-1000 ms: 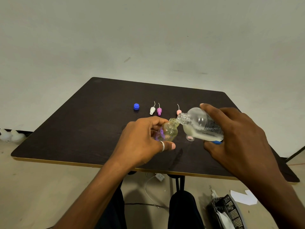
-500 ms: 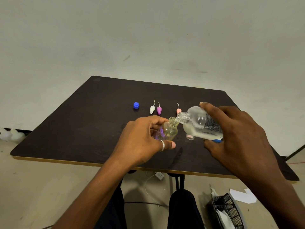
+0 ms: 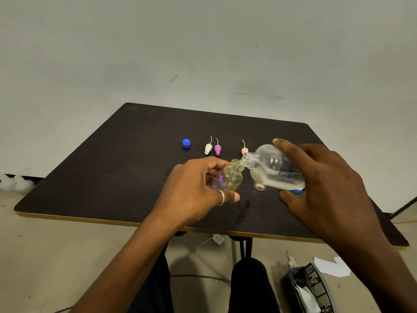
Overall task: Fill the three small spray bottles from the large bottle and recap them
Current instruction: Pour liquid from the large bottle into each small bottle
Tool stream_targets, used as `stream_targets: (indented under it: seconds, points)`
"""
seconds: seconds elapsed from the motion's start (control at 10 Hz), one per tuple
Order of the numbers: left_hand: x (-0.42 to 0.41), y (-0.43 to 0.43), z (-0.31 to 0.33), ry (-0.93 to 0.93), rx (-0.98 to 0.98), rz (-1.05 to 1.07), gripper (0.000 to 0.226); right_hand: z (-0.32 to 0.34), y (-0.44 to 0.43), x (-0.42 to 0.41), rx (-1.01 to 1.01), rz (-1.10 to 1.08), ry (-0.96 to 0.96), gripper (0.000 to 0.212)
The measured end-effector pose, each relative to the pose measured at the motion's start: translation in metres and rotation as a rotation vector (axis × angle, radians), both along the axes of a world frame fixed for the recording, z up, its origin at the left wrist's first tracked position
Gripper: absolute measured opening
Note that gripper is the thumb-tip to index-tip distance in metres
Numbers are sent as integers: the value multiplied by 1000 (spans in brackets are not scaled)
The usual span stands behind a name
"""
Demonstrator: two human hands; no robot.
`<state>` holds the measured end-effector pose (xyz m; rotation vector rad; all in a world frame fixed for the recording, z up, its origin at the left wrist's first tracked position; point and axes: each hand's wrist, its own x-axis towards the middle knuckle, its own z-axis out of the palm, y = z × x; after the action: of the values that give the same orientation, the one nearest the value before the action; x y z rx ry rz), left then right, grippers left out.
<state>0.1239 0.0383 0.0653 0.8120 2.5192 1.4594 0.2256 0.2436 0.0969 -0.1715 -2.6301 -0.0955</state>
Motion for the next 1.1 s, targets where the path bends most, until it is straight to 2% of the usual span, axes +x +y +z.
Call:
stream_targets:
  seconds: [1.1]
  points:
    - [-2, 0, -2, -5, 1, 1, 54, -1, 0, -1, -7, 5, -12, 91]
